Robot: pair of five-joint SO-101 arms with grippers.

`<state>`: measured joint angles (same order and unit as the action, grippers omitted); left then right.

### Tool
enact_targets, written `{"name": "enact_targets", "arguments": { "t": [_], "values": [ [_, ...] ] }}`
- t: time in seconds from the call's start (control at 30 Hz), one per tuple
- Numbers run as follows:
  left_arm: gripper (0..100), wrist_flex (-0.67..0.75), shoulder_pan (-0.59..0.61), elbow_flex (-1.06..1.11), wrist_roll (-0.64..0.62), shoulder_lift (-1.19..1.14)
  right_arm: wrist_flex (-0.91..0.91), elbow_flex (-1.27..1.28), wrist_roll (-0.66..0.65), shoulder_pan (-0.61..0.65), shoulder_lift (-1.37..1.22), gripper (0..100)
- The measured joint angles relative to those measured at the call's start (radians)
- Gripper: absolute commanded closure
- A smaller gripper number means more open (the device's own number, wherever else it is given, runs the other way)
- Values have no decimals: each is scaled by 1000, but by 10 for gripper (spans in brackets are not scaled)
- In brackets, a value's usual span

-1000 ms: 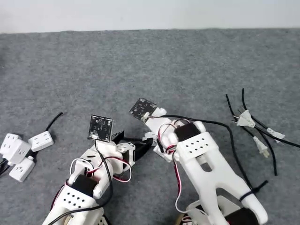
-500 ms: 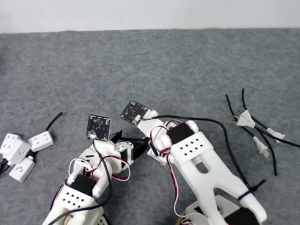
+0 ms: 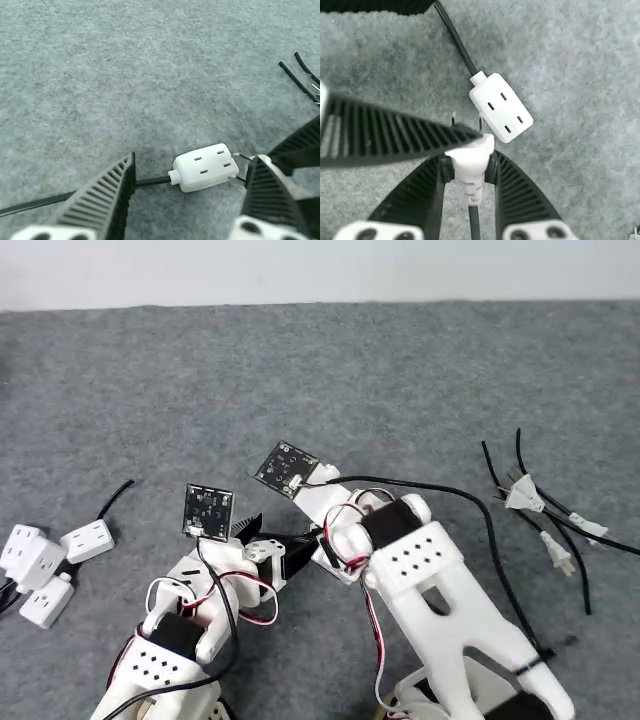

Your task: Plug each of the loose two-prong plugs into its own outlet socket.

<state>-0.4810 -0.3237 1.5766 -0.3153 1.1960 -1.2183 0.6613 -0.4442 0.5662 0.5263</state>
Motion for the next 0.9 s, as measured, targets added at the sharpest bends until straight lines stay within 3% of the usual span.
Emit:
{"name": "enact_targets", "arguments": {
  "t": [0.3, 0.77, 0.9],
  "values": [
    [670, 3, 8, 2, -2, 2, -78, 0, 3, 0, 215, 991],
    [670, -2, 3, 18, 5, -11, -78, -2, 5, 0, 241, 991],
    [670, -2, 5, 18, 5, -11, -78, -2, -5, -54, 241, 991]
  ]
}}
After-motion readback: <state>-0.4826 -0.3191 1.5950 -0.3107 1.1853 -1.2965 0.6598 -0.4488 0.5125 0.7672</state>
